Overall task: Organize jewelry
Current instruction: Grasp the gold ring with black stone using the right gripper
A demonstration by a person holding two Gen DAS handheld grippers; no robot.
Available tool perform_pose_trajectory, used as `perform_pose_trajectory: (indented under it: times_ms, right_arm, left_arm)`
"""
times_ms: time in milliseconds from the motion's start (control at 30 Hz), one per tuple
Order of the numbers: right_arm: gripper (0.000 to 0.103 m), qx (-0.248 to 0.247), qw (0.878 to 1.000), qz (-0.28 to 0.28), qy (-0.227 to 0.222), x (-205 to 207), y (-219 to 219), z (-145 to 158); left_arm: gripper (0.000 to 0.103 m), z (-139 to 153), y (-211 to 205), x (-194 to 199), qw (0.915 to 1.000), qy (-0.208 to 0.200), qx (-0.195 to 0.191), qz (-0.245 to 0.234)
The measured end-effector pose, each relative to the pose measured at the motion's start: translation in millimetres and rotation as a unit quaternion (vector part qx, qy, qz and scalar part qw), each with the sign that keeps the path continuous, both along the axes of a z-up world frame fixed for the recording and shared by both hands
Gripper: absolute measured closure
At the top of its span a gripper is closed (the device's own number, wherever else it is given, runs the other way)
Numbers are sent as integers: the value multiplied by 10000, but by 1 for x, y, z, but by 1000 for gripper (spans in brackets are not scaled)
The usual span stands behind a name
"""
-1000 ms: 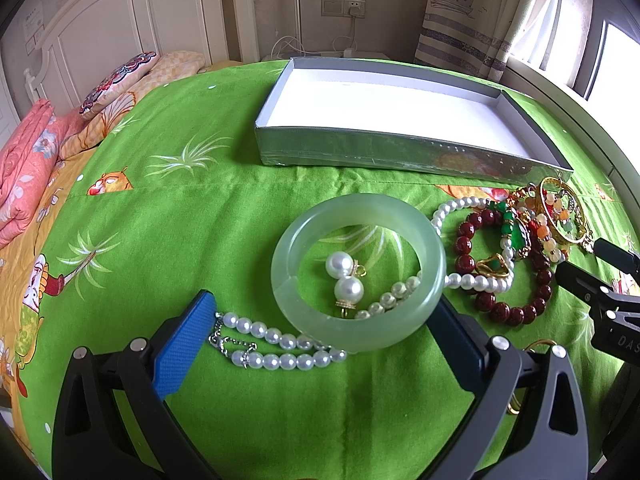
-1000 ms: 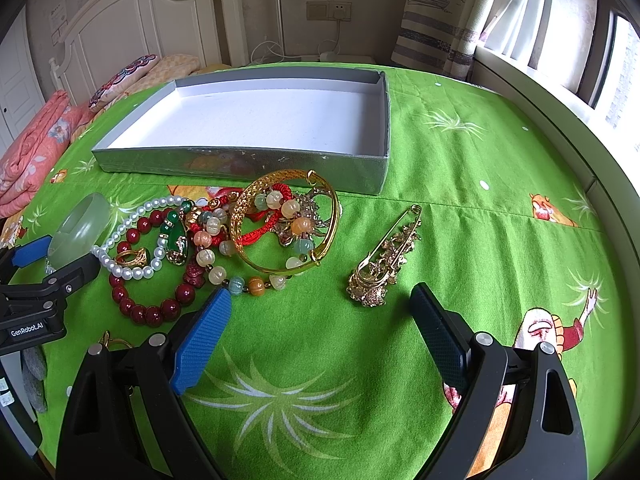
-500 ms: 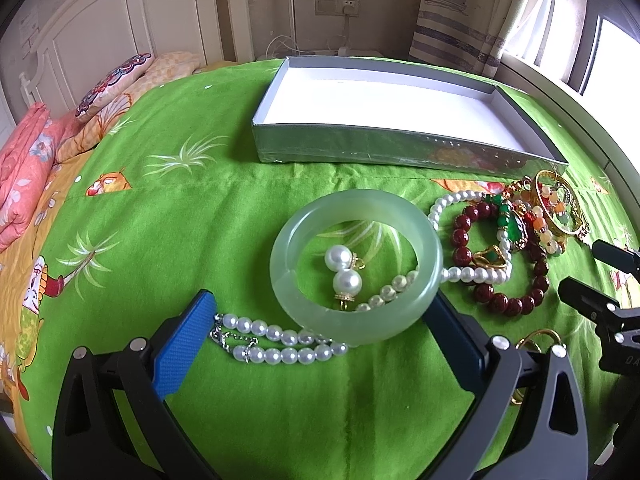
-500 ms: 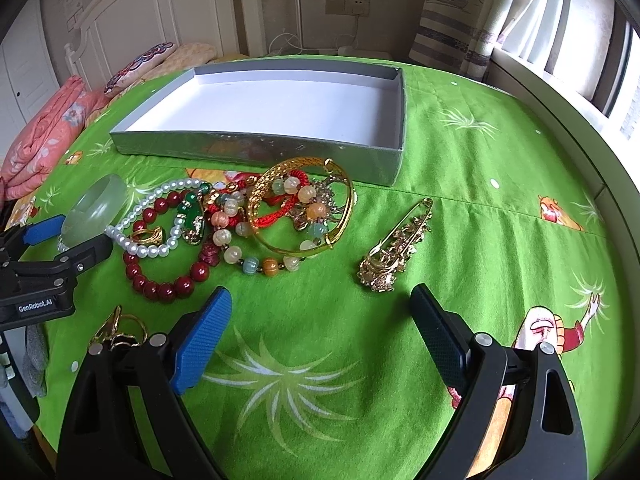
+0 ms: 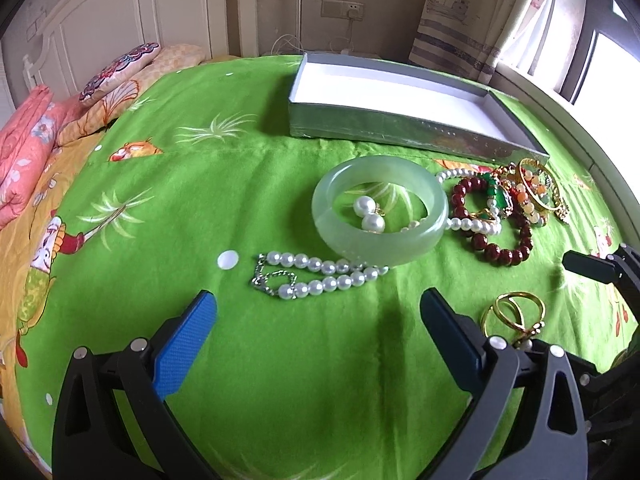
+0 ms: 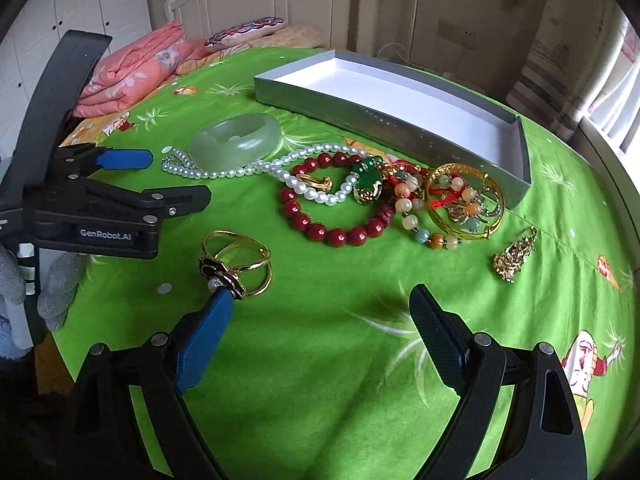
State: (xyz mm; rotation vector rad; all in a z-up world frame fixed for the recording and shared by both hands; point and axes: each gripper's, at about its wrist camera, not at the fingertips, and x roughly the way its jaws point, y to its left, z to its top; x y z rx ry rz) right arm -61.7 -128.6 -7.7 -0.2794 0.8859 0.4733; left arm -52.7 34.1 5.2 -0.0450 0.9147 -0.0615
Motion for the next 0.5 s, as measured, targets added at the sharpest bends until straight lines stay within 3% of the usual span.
perform_pose_trajectory:
  times_ms: [200,267,333,500]
  right_arm:
    - [18,117,9989,443,48,-9,13,3]
    - [28,112,9985,539,25,-12,19,2]
    - [39,170,9981,589,39,-11,24,1]
    - [42,78,9977,674,-10,-10,34,-2]
  left_arm:
    - [3,9,31,-23,9968,-248,-742,169]
    - [3,10,36,-23,9958,-238,-858,207]
    - [4,12,35,-25,9958,-302,-832,223]
    - [4,19,19,-24,9981,-448,-404,103]
